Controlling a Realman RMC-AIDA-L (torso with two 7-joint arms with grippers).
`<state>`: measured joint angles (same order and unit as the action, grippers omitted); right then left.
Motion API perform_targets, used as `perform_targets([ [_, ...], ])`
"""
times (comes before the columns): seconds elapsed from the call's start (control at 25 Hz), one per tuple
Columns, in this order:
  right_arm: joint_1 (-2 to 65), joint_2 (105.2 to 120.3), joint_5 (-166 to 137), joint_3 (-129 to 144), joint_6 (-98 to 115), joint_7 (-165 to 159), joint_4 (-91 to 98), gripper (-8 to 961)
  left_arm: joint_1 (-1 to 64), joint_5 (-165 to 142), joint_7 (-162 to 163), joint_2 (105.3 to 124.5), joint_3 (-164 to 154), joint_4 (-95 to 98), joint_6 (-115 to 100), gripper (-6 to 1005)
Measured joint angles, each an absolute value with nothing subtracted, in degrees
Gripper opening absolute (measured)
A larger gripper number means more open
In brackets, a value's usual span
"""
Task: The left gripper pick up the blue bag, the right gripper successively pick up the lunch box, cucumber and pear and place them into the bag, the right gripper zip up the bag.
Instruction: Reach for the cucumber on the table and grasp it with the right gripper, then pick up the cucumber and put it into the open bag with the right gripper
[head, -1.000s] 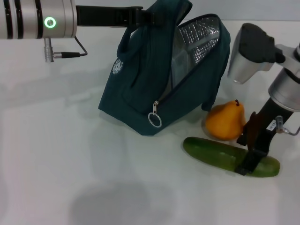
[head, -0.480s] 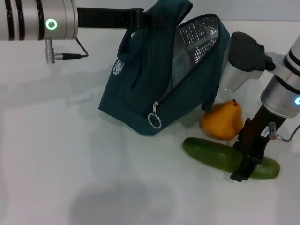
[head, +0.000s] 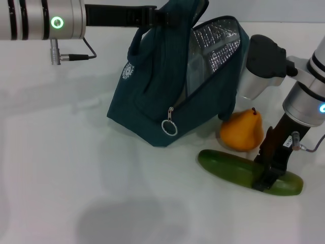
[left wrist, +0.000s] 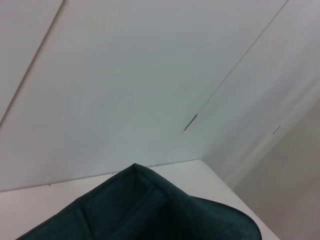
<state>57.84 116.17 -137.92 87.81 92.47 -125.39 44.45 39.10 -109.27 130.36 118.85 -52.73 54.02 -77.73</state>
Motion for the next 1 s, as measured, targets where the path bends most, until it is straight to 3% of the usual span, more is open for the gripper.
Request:
perform_targets([
  [0.16, 57.9, 116.12, -139.0, 87.8, 92.5, -125.4, 44.7, 673, 39.3, -109.3, 130.3, 118.78, -52.7, 53.9, -77.7, 66],
  [0.36, 56.8, 115.99, -140.8, 87.4, 92.0, -125.4, 44.5, 598, 39.6, -109.2, 130.3, 118.95, -52.7, 53.9, -77.7, 66],
  [0.68, 48.0, 115.54, -140.1, 75.7, 93.5, -119.2, 51.3, 586, 39.1, -109.4, 130.3, 118.80, -52.7, 53.8, -77.7, 66],
  [1.0, 43.7, 115.33, -136.1, 64.6, 99.2, -112.4, 51.9, 580, 39.1, -109.4, 130.4, 118.78, -52.7, 53.8, -77.7, 66],
])
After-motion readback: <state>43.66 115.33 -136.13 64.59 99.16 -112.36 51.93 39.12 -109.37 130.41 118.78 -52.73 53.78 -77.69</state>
